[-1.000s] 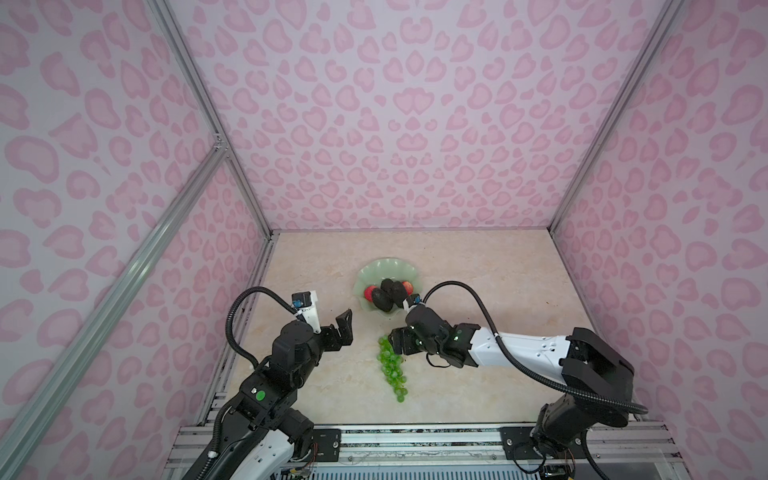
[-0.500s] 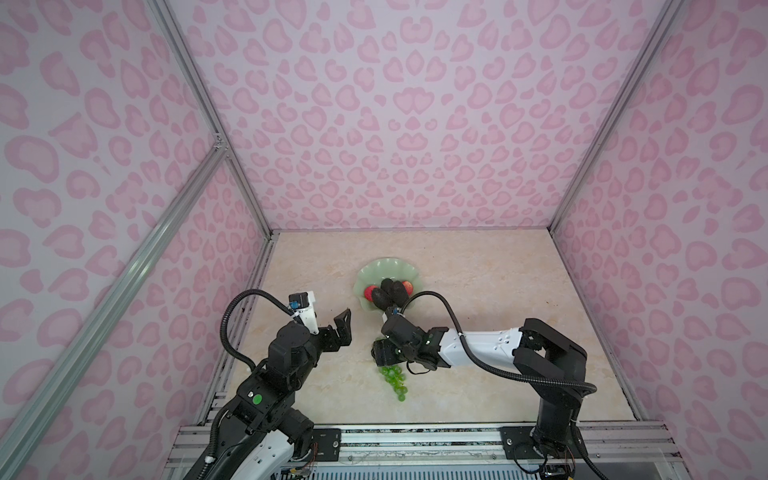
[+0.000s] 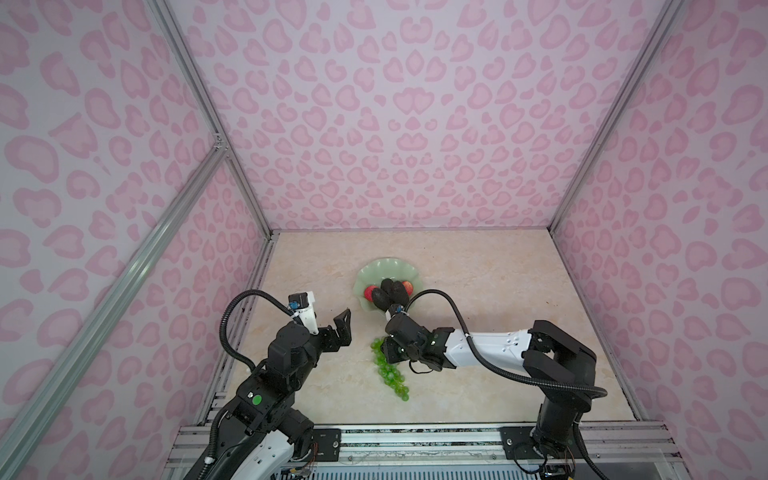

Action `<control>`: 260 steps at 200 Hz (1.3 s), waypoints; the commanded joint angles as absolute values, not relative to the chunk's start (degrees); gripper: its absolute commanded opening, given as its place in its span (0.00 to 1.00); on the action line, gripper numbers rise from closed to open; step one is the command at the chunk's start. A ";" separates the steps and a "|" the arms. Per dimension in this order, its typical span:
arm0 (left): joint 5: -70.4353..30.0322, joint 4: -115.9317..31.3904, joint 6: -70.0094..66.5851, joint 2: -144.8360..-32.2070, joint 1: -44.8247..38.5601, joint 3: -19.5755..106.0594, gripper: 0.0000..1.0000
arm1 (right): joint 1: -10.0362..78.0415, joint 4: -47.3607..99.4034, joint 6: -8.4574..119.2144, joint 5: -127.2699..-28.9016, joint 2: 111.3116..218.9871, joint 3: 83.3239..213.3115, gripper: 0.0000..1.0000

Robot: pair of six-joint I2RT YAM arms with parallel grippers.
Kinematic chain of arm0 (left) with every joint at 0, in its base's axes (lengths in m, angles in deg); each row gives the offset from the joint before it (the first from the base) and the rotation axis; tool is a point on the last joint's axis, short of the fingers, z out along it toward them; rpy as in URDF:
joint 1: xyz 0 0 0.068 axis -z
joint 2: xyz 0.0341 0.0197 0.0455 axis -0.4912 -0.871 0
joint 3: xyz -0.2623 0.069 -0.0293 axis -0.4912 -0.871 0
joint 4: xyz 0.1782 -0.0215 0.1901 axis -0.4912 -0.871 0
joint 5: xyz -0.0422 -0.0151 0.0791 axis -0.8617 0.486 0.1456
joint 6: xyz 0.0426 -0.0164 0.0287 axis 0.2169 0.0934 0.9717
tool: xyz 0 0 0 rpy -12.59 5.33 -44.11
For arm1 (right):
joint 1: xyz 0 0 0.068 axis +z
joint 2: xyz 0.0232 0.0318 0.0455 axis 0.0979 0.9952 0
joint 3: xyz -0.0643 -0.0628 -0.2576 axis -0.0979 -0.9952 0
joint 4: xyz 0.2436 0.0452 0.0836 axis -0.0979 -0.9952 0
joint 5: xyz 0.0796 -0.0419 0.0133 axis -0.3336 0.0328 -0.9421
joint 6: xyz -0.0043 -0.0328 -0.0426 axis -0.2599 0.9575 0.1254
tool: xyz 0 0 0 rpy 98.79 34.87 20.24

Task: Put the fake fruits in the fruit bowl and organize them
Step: 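Move the right gripper to the green grapes and grasp the bunch by its stem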

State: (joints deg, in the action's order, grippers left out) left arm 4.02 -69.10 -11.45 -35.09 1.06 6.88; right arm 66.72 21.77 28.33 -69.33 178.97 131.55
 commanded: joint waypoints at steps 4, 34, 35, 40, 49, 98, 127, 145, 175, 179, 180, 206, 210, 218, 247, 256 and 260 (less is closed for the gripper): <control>4.34 -68.90 -11.57 -34.95 0.99 7.31 0.99 | 66.81 23.46 29.15 -66.16 174.75 130.48 0.32; 4.54 -68.64 -11.47 -34.68 0.99 7.36 0.99 | 66.53 20.56 31.32 -62.53 169.53 131.79 0.30; 4.54 -68.64 -11.47 -34.68 0.99 7.32 0.99 | 66.49 20.45 31.41 -62.47 169.45 131.88 0.30; 4.52 -68.73 -11.47 -34.59 0.99 7.36 0.99 | 66.32 20.00 31.92 -62.02 168.70 132.31 0.30; 4.44 -68.73 -11.56 -34.56 0.99 7.32 0.99 | 65.95 19.15 33.19 -61.37 167.71 133.47 0.29; 4.54 -68.71 -11.65 -33.98 0.99 7.18 0.99 | 62.13 14.78 38.98 -59.72 165.51 140.12 0.29; 4.73 -68.90 -11.74 -33.63 0.99 7.02 0.99 | 61.90 8.63 35.27 -59.42 166.50 141.81 0.52; 5.08 -68.49 -11.84 -33.60 0.99 6.61 0.99 | 63.42 11.79 28.20 -59.57 166.83 137.02 0.80; 4.66 -68.44 -11.60 -34.30 0.99 6.91 0.99 | 66.75 18.89 16.31 -55.85 168.76 129.64 0.89; 4.62 -68.53 -11.56 -34.46 0.99 6.97 0.99 | 67.06 19.17 15.47 -55.04 169.21 129.31 0.90; 4.63 -68.54 -11.56 -34.44 0.99 7.04 0.99 | 67.10 19.18 15.36 -54.86 169.33 129.28 0.90; 4.46 -68.47 -11.65 -34.18 0.99 6.83 0.99 | 67.41 20.93 11.30 -52.82 171.77 128.40 0.90; 4.46 -68.46 -11.65 -34.12 0.99 6.75 0.99 | 67.41 21.60 10.94 -52.48 172.16 128.18 0.90; 4.51 -68.42 -11.65 -33.93 0.99 6.66 0.99 | 67.41 22.77 10.15 -51.69 172.68 127.71 0.90; 4.77 -68.54 -11.74 -33.11 0.99 6.47 0.99 | 66.72 21.00 5.37 -49.75 175.57 129.22 0.90; 4.94 -68.55 -11.74 -32.96 0.99 6.40 0.99 | 66.55 20.40 4.42 -49.75 176.79 130.18 0.89; 4.99 -68.47 -11.74 -32.89 0.99 6.40 0.99 | 66.45 19.89 3.80 -49.80 177.29 130.63 0.89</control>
State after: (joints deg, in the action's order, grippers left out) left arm 4.22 -69.08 -11.61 -33.19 1.06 6.64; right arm 66.92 20.13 9.16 -52.50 175.04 128.98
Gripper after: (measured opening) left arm 0.986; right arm 0.895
